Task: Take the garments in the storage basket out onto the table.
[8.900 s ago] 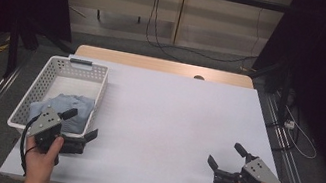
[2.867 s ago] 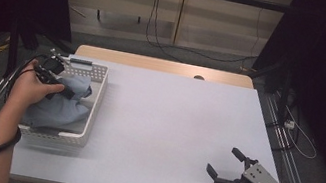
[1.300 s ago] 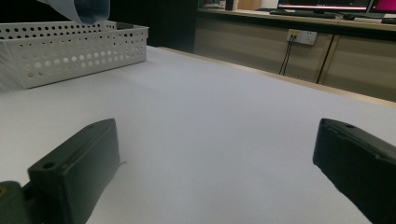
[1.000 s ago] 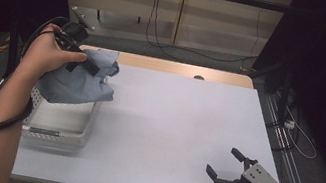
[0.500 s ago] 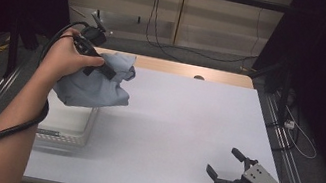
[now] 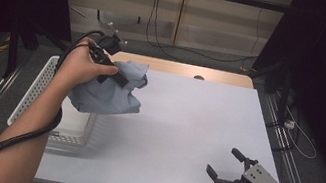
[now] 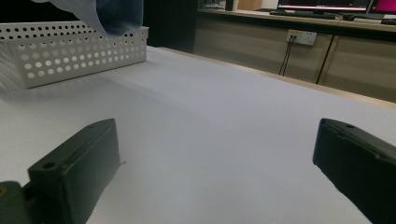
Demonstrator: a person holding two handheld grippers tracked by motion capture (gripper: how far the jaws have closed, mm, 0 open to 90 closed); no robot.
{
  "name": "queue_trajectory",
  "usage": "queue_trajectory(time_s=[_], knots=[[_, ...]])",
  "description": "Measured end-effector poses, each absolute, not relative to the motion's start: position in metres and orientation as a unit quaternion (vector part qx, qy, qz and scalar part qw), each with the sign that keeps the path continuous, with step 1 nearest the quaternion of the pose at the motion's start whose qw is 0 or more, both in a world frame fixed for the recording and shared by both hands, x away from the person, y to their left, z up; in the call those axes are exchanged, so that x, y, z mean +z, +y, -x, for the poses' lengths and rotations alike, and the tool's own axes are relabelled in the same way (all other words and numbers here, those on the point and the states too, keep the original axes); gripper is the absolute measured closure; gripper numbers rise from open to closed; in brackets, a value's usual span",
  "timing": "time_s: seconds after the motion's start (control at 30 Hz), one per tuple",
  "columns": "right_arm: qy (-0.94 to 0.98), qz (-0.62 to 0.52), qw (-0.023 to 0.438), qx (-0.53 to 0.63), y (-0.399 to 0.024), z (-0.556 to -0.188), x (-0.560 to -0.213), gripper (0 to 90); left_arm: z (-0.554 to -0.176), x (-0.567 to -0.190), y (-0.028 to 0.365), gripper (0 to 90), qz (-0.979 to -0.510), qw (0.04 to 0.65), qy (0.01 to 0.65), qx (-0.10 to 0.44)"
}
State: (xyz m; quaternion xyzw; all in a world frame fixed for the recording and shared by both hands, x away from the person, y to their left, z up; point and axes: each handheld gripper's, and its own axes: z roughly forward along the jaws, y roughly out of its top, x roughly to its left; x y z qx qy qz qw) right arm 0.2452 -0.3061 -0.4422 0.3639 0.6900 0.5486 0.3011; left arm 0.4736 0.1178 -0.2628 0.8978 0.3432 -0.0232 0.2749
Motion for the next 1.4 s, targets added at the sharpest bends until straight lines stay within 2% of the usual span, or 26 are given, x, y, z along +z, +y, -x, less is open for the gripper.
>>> queue_trajectory(time_s=[1.03, 1.4], knots=[[0.692, -0.361, 0.305, 0.546, -0.308, -0.243, -0.442, 0.0, -0.467, -0.308, 0.054, 60.7, -0.901, 0.314, 0.298, -0.034], [0.691, -0.363, 0.304, 0.545, -0.307, -0.243, -0.442, 0.0, -0.466, -0.319, 0.049, 51.8, -0.899, 0.329, 0.287, -0.032]])
